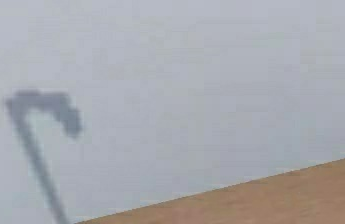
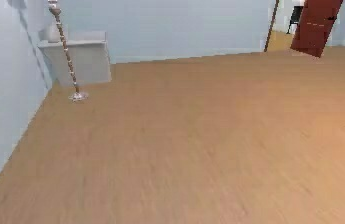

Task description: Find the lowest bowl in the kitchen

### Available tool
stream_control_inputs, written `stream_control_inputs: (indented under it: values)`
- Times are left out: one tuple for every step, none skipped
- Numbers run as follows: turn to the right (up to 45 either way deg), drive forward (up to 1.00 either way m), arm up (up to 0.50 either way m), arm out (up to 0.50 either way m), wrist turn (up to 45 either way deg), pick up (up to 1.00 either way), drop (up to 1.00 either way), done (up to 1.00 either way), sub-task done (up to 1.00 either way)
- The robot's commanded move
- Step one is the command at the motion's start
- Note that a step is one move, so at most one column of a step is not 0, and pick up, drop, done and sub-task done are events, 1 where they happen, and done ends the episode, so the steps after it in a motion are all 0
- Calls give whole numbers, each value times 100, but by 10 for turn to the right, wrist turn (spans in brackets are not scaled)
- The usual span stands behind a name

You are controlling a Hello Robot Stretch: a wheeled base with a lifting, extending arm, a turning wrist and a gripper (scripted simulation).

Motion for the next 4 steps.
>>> stream_control_inputs:
  values:
    - [450,0,0,0,0,0,0,0,0]
    - [450,0,0,0,0,0,0,0,0]
    - [270,0,0,0,0,0,0,0,0]
    - [0,100,0,0,0,0,0,0,0]
